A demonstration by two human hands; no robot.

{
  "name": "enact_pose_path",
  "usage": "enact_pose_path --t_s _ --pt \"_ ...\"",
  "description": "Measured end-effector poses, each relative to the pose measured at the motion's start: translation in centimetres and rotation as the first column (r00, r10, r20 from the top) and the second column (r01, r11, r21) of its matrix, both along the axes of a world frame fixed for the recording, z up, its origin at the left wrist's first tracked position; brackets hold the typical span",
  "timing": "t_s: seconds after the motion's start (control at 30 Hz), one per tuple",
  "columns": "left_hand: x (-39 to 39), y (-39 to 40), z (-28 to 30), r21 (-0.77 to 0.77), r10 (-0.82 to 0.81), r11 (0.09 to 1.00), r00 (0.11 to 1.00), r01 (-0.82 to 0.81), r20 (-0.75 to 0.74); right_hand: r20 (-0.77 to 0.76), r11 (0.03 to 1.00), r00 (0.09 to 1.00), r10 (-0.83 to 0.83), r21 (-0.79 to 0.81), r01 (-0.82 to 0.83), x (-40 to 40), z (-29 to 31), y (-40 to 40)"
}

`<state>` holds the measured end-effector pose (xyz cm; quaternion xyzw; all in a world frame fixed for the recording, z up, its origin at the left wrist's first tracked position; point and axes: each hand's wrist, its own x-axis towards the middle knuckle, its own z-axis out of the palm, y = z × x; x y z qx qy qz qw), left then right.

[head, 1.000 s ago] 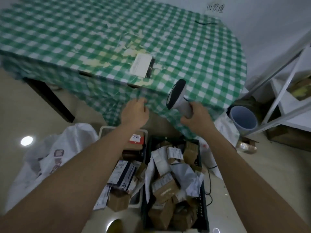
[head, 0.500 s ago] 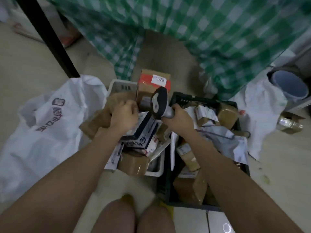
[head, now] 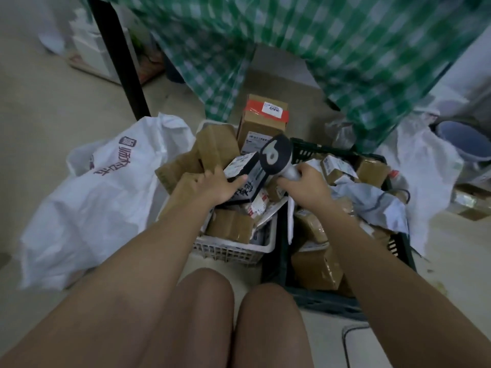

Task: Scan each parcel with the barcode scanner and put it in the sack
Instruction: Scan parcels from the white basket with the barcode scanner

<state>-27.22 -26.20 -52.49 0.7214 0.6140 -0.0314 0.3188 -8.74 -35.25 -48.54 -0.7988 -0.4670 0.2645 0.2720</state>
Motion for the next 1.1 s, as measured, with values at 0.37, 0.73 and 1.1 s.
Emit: enact_pose_path --t_s 0.37,0.73,1.1 --pt "2.5 2.0 -1.1 0.002 0.045 0.999 0.998 -0.045 0.041 -0.347 0.996 0.934 -0.083 -0.007 0.086 -0.2 -2.5 4.6" --pt "0.8 -2.6 1.8 0.476 -0.146 0.846 0.756 -0.238 0.638 -0.649 0.92 0.749 -0.134 0.2 0.337 -2.1 0.8 3.1" --pt "-3.0 -7.9 8.0 0.279 -0.152 0.959 0.749 -0.046 0.645 -0.686 0.903 0.726 -0.054 0.276 0.328 -4.6 5.6 0.0"
